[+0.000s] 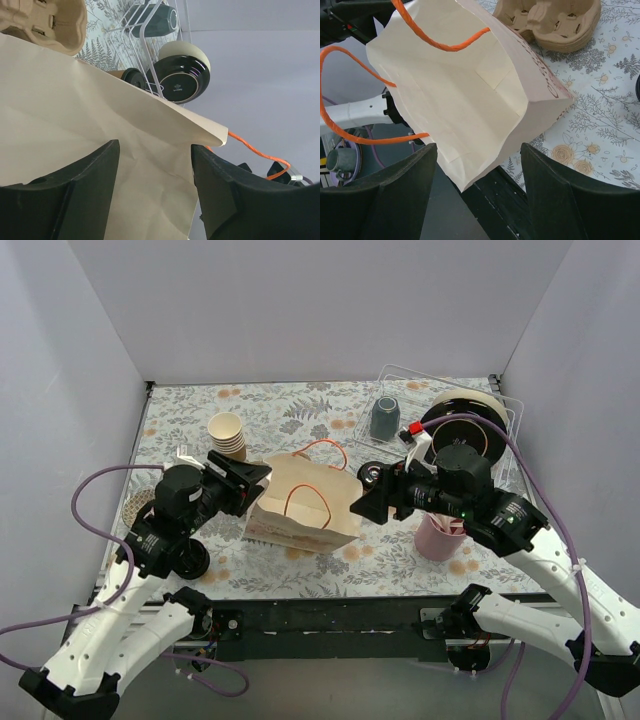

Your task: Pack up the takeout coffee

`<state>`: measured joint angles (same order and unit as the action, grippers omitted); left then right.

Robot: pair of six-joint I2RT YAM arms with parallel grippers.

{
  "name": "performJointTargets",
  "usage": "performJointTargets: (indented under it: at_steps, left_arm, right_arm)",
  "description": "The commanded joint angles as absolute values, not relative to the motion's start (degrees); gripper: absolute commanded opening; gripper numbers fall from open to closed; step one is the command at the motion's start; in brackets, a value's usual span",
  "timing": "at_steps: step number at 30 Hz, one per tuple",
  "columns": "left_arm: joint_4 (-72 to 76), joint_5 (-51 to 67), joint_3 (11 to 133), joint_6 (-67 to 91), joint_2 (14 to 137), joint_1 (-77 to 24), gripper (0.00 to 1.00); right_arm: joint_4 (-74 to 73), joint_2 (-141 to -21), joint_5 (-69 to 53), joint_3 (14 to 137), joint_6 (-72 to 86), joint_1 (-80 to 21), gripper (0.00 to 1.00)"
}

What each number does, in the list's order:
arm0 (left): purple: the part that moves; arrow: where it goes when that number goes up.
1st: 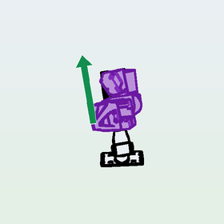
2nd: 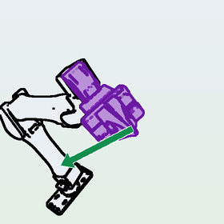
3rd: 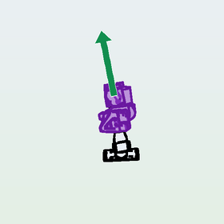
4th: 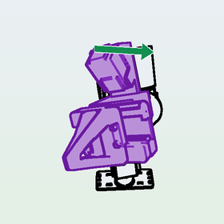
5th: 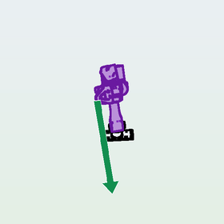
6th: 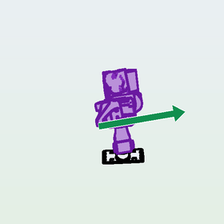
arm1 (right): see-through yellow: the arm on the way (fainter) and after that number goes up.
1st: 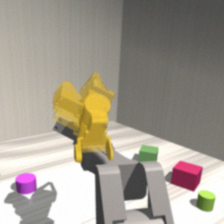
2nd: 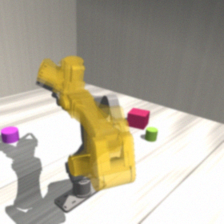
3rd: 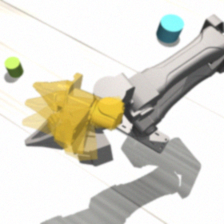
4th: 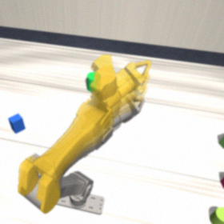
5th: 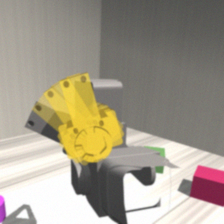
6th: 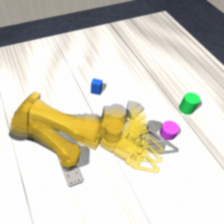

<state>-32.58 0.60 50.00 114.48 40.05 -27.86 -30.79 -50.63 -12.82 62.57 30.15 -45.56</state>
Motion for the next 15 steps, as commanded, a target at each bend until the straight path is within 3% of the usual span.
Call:
performJointTargets:
  at_steps: [1,7,15]
  left_arm:
    - [-35.4,-0.1,51.5,111.2,41.9,-27.6,0.6]
    - [-34.0,4.6,51.9,107.5,42.3,-27.6,0.67]
    - [-33.5,6.0,54.6,102.8,39.7,-27.6,0.88]
  right_arm:
    - [-27.6,-51.6,-11.7,65.1,31.2,-46.2,0.75]
    - [-33.4,-55.4,-2.8,68.0,29.0,-47.3,0.74]
    - [-36.5,-58.3,4.5,69.4,27.2,-48.2,0.53]
